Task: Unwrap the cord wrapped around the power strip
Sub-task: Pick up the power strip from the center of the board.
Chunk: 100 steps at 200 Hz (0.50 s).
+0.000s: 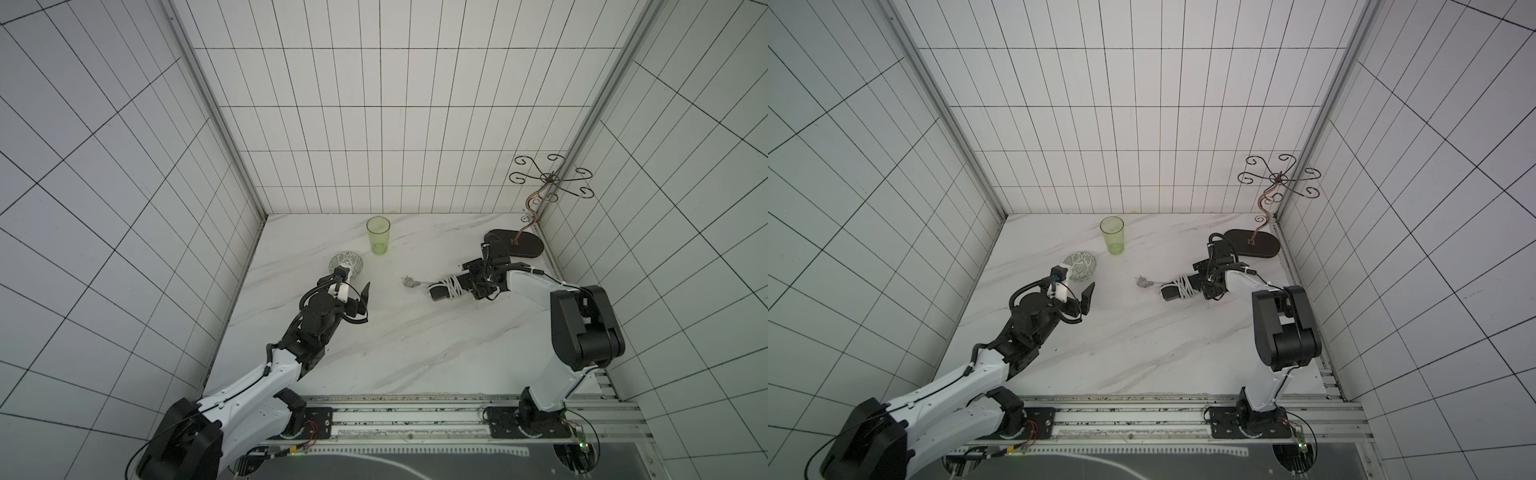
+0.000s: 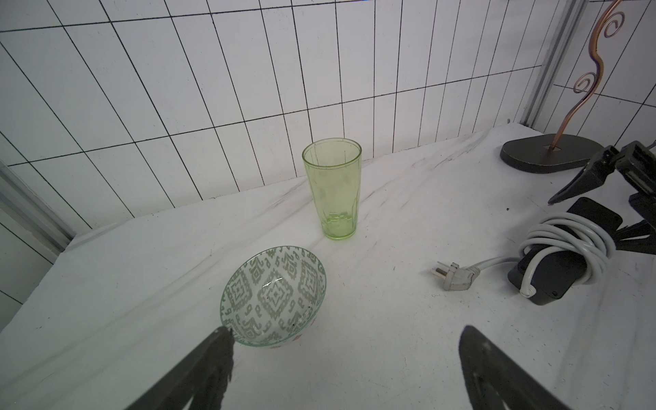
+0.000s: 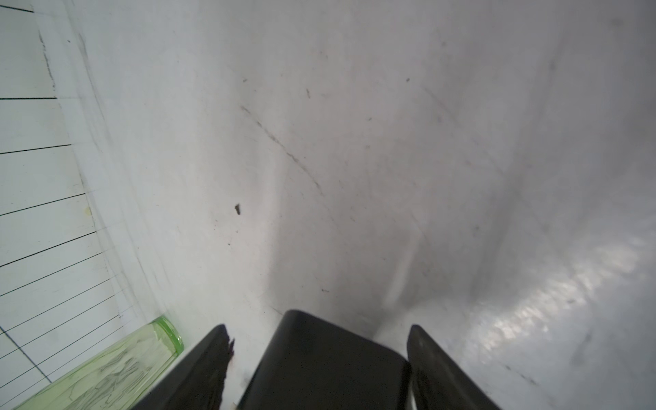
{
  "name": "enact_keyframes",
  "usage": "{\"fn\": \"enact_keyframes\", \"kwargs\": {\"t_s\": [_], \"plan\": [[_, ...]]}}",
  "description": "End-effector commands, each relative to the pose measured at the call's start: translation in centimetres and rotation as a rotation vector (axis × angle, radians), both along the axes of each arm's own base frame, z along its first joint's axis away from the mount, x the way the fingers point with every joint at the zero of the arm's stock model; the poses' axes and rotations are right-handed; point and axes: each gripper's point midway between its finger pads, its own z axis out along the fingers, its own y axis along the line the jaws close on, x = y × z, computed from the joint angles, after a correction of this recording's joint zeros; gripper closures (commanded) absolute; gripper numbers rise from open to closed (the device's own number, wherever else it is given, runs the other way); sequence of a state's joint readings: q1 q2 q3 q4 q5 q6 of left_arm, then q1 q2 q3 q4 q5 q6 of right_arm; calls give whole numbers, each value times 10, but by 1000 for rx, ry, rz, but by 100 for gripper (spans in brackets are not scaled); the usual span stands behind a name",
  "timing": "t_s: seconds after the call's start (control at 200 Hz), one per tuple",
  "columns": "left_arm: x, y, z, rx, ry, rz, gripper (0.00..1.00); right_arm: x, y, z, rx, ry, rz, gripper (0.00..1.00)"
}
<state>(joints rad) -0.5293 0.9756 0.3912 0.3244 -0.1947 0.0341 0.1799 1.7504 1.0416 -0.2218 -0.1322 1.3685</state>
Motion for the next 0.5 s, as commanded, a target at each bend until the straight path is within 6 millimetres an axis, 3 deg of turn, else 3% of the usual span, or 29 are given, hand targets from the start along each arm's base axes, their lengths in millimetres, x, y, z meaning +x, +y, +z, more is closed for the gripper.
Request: {"fn": "enact_keyframes", "kwargs": {"t_s": [0.0,0.34,0.42,0.495], "plan": [[-1,2,2,9,-17,9,3,23,5,24,-2,-33,-24,24],[-2,1,7,22,-40,-1,2,26,9,19,-9,-30,-10,57],[-2,1,9,26,-46,-8,2,25,10,22,-4,-57,6,71],[-4,-2,10,28,-47,-22,2,27,16,29,22,-118,39,90]]}}
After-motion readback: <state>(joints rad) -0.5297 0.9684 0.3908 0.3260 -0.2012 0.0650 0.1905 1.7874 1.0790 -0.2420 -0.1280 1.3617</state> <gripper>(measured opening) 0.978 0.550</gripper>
